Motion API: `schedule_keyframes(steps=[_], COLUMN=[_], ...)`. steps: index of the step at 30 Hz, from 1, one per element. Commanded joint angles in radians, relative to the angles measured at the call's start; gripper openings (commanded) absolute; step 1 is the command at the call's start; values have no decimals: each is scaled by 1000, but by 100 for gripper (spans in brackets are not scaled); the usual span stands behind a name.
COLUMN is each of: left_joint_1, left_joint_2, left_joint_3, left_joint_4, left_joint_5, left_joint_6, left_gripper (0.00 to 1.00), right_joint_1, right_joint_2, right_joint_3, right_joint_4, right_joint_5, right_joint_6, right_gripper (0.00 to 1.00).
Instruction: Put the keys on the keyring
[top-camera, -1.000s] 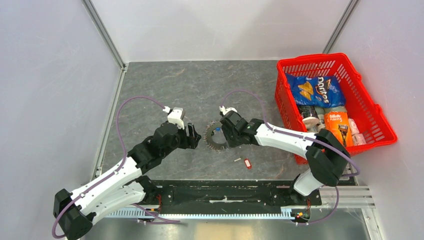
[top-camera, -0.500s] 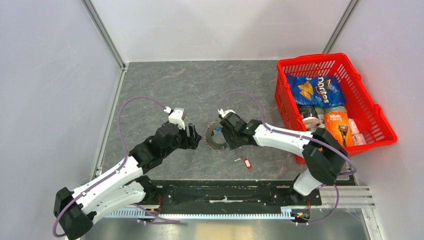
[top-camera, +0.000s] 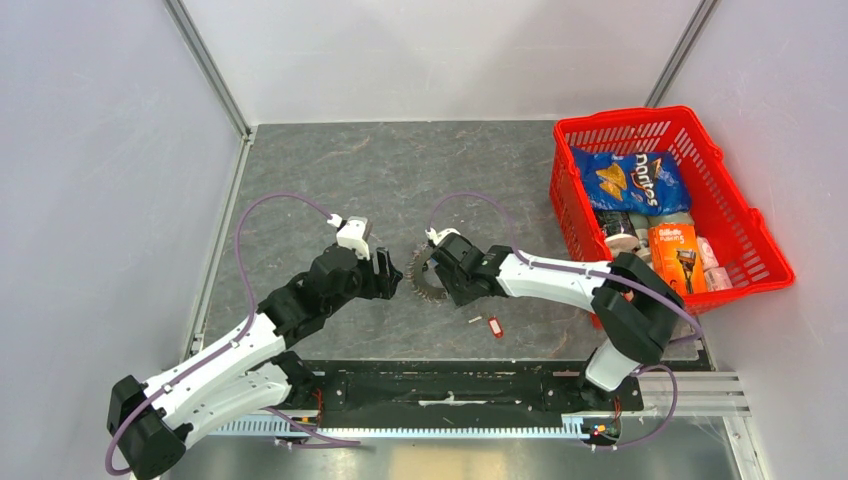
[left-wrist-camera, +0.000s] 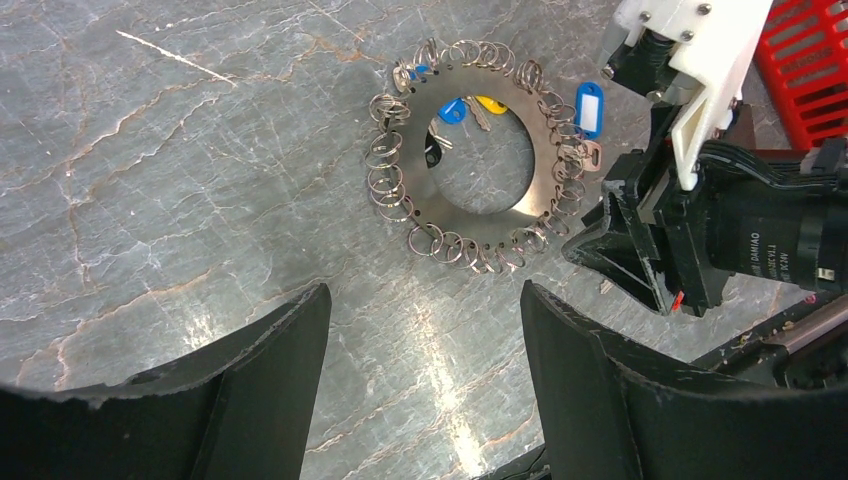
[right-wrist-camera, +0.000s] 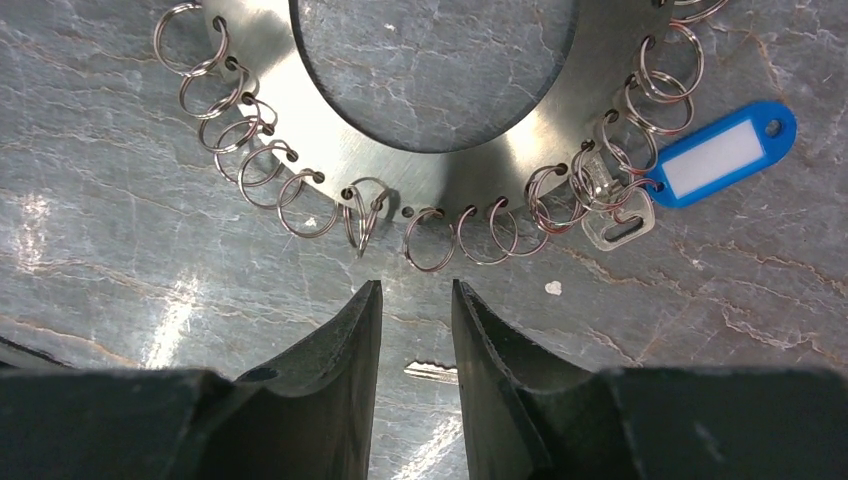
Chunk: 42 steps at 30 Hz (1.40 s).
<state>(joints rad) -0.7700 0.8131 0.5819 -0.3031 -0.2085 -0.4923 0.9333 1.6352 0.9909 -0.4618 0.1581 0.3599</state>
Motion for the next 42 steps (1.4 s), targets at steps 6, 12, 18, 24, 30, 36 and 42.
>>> schedule_keyframes(steps=[6,12,18,24,30,36,42], left_joint_1=[-3,-3,-3,-3,-3,-3,-3], left_joint_2=[-9,-6,-3,-5,-9,-17,-12], left_joint_3=[-8,-8,-10,-10,-12,-15,-12], left_joint_4=[44,45,49,50,48,45,47], left_joint_5=[-16,-15,-18,-16,-14,-19,-17], left_joint_6=[-19,-17,-17,-17,-18,-20,-20], left_gripper=[77,77,77,77,77,77,76], right_joint_1=[4,4,13,30,38,38,38], right_joint_2=[41,48,47,33,57,76,91], right_joint_3=[20,24,23,31,38,49,53], right_joint_4=[31,54,66,57,54,53,55], right_joint_5=[103,89,82,80,114,151,157], right_joint_6=[-51,-59,-62,-67,-67,-69,-68], right_gripper=[39,38,36,36,35,33,31])
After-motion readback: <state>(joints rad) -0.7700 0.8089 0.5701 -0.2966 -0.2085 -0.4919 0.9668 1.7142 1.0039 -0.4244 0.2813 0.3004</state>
